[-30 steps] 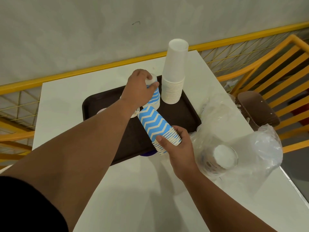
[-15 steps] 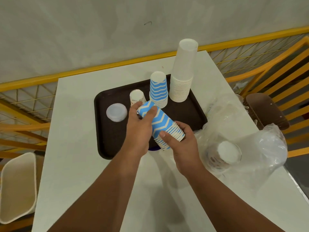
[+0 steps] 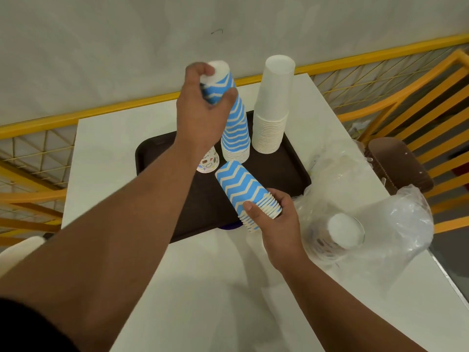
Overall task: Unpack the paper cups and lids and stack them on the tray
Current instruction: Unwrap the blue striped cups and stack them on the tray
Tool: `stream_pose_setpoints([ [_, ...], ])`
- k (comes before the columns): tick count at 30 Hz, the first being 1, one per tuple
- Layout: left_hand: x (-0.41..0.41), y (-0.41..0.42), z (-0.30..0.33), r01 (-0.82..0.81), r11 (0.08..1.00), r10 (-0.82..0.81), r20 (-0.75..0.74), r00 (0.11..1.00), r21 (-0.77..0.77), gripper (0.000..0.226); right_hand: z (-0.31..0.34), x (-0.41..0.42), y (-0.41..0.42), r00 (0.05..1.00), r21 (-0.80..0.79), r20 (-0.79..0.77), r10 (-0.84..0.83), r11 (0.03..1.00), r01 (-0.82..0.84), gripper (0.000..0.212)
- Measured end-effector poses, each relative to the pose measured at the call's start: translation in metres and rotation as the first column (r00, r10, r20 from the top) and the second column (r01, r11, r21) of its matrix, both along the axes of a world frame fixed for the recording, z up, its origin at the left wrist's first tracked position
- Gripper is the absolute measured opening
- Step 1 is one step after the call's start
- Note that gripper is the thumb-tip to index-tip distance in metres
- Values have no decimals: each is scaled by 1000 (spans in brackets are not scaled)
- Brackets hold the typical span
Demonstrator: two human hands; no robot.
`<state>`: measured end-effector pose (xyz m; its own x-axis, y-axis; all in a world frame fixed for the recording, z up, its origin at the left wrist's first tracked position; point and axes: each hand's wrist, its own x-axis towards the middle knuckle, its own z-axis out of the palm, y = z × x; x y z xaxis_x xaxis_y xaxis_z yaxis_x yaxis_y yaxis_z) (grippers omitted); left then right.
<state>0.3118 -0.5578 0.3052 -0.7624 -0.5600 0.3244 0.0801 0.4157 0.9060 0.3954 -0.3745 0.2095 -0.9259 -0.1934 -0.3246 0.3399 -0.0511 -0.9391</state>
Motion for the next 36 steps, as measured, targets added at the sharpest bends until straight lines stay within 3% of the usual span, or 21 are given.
stream_pose_setpoints([
  [5,-30,-4,-18,89,984,-76,91,993,-152,39,-7,1,3,1000,-7,29,1,1000,-1,78],
  [11,-32,-8,-55,211,932,-69,427,901,-294,41,-11,2,4,999,-7,39,11,1000,-11,78],
  [14,-20,-5,-44,177,942,-42,422,906,-286,37,-8,0,3,998,-22,52,16,1000,-15,77],
  [17,5,0,-25,-3,988,55,325,944,-157,34,-3,-4,-1,997,-102,82,-12,995,21,76],
  [20,37,10,-28,-155,977,102,312,945,149,31,5,-9,-3,989,-241,142,-27,969,61,64],
  [23,69,28,-39,-109,845,-62,298,952,524,44,15,-11,-4,987,-294,157,23,955,24,62],
  [25,82,40,-43,-55,762,-149,256,955,645,45,16,-9,-6,990,-294,132,44,956,-3,61],
  [30,85,47,-45,-133,733,-63,261,963,667,27,11,-4,-7,1000,-142,-17,6,990,-8,63],
  [33,80,50,-46,-160,795,-36,308,951,585,23,8,-4,-7,999,-107,-33,-14,994,10,73],
  [36,63,37,-39,-161,872,40,259,965,463,25,3,-4,-4,999,-108,7,-52,993,52,77],
])
